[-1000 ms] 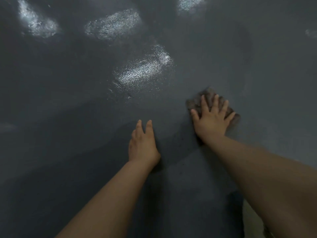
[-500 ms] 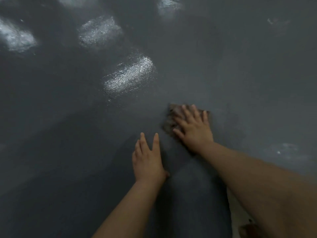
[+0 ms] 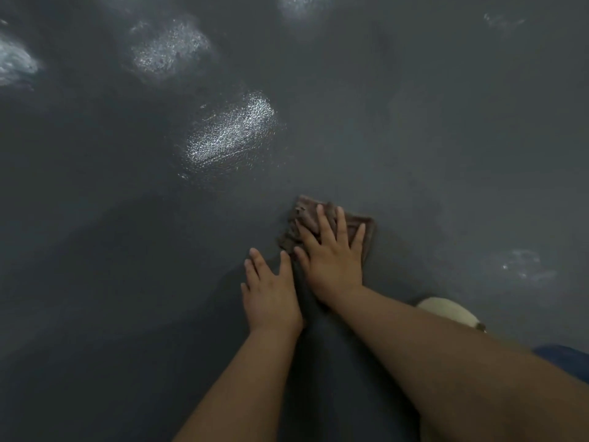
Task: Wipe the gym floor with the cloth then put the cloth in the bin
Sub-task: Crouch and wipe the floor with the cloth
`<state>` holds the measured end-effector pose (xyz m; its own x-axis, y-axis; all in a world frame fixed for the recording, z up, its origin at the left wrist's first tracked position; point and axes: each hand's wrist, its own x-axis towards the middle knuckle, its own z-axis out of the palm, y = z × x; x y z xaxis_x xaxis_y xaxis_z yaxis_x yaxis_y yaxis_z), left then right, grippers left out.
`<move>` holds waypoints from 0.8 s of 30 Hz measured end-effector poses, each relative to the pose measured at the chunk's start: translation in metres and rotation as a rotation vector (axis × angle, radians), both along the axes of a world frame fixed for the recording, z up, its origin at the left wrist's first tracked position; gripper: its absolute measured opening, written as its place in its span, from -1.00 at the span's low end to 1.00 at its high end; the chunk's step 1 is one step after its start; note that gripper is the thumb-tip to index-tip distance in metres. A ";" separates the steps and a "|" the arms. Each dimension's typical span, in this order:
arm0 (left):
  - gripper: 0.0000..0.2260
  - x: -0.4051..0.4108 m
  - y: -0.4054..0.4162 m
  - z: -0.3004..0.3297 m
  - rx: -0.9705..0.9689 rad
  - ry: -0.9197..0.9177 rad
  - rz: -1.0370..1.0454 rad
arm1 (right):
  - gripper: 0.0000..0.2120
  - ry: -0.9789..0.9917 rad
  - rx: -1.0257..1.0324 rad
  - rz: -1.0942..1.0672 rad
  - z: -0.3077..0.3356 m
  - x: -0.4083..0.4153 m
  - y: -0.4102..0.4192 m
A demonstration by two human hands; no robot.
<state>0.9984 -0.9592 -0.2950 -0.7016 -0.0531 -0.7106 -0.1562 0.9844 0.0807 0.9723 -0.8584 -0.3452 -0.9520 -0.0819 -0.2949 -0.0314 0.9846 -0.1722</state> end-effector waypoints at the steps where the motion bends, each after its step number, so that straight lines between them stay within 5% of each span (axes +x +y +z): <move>1: 0.01 0.000 0.000 0.000 0.003 -0.010 -0.002 | -0.51 -0.032 0.008 0.051 -0.001 -0.011 0.004; 8: 0.03 0.000 0.000 0.002 -0.007 -0.019 -0.019 | -0.48 -0.084 0.034 0.158 0.008 -0.096 0.033; 13: 0.02 0.000 -0.002 0.001 0.017 -0.014 -0.013 | -0.49 -0.102 -0.028 -0.197 0.008 -0.121 0.061; 19: 0.04 0.000 -0.005 0.000 0.053 -0.024 0.019 | -0.48 -0.023 -0.033 -0.791 0.007 -0.043 0.040; 24: 0.00 -0.001 -0.004 -0.002 0.047 -0.005 0.022 | -0.47 -0.141 -0.016 -0.459 0.011 0.010 -0.014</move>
<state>0.9974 -0.9628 -0.2967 -0.6972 -0.0349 -0.7161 -0.1784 0.9759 0.1261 0.9820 -0.8725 -0.3339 -0.8415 0.3318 -0.4262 0.4306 0.8885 -0.1585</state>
